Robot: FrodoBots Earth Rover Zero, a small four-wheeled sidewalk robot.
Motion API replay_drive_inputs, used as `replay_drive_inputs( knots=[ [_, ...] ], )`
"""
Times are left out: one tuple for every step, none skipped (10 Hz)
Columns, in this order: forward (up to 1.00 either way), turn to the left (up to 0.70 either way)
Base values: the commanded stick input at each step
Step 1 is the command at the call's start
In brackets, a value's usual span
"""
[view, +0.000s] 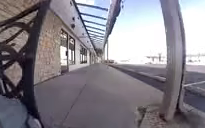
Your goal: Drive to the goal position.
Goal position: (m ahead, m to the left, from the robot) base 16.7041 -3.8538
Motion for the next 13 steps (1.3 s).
replay_drive_inputs(
  knots=[
    [0.7, 0.0],
    [0.7, 0.0],
    [0.7, 0.0],
    [0.7, 0.0],
    [0.7, 0.0],
    [0.7, 0.0],
    [0.7, 0.0],
    [0.7, 0.06],
    [0.7, 0.27],
    [0.7, 0.27],
    [0.7, 0.27],
    [0.7, 0.24],
    [0.7, 0.01]
  ],
)
